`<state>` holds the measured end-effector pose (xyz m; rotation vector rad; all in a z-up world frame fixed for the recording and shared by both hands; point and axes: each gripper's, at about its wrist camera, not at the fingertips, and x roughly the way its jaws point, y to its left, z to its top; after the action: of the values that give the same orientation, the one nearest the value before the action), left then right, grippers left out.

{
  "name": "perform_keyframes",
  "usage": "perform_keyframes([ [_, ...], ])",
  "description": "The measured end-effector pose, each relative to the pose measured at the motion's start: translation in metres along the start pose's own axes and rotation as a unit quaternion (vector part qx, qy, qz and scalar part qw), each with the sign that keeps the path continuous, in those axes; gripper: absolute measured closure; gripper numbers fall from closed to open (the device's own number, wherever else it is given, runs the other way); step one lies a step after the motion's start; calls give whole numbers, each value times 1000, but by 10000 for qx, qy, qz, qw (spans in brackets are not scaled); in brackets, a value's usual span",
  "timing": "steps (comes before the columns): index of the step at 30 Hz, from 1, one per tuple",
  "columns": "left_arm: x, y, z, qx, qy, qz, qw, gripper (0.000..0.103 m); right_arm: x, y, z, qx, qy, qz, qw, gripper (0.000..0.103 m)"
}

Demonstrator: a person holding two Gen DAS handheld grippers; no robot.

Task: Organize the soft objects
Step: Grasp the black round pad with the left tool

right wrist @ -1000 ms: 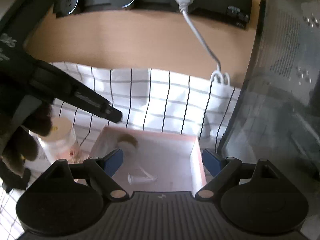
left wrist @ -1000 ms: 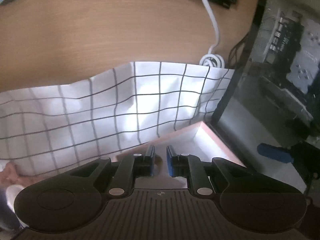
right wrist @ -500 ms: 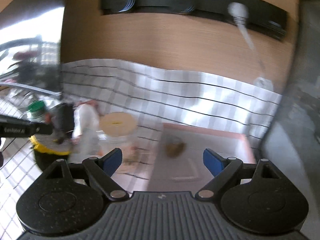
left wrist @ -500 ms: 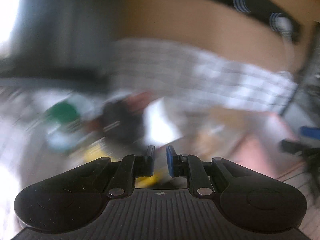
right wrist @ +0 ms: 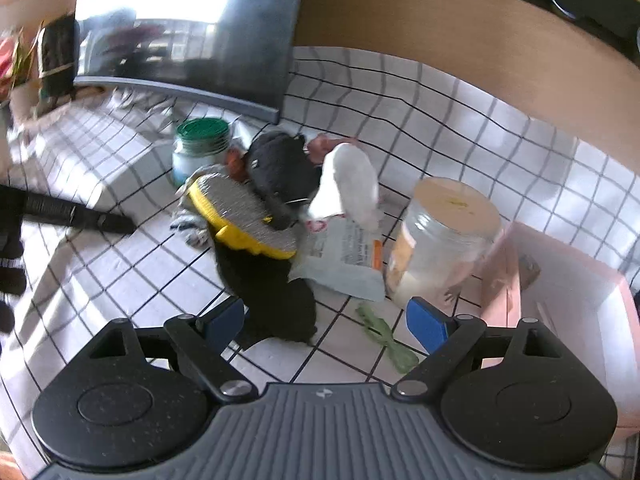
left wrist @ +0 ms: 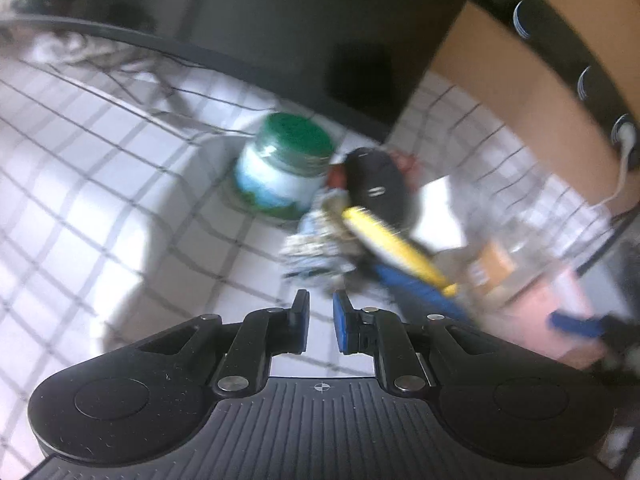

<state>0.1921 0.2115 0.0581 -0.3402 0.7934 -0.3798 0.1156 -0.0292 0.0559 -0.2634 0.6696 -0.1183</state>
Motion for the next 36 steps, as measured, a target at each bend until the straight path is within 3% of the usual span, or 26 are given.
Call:
perform_keyframes([
  [6,24,-25,18,-372,63,-551,9978,88,-4,3,-9,-116,2,-15,9999,14],
  [11,26,-46,18,29,75,-535,9985,88,-4,4,-17,-190,16,54,9998,14],
  [14,24,-46,11,253,215,-412,9986,88,-2,-6,-18,47,-149,-233,9996,14],
  [18,18,-37,4,46,299,-360,9989,88,11,-23,-13,488,-33,-140,9987,42],
  [21,14,-38,0,-30,332,-510,9981,88,26,-18,-9,596,48,-22,9982,42],
  [24,10,-44,-2,29,300,-492,9983,88,45,-3,-9,602,386,457,9964,49],
  [30,10,-47,-9,200,460,-255,9984,88,50,36,-10,176,401,1229,9915,49],
  [33,14,-47,-11,307,345,433,9980,88,49,44,-13,29,390,1245,9915,49],
  [36,16,-40,-9,296,228,688,9969,88,46,39,-15,31,352,1234,9917,49],
])
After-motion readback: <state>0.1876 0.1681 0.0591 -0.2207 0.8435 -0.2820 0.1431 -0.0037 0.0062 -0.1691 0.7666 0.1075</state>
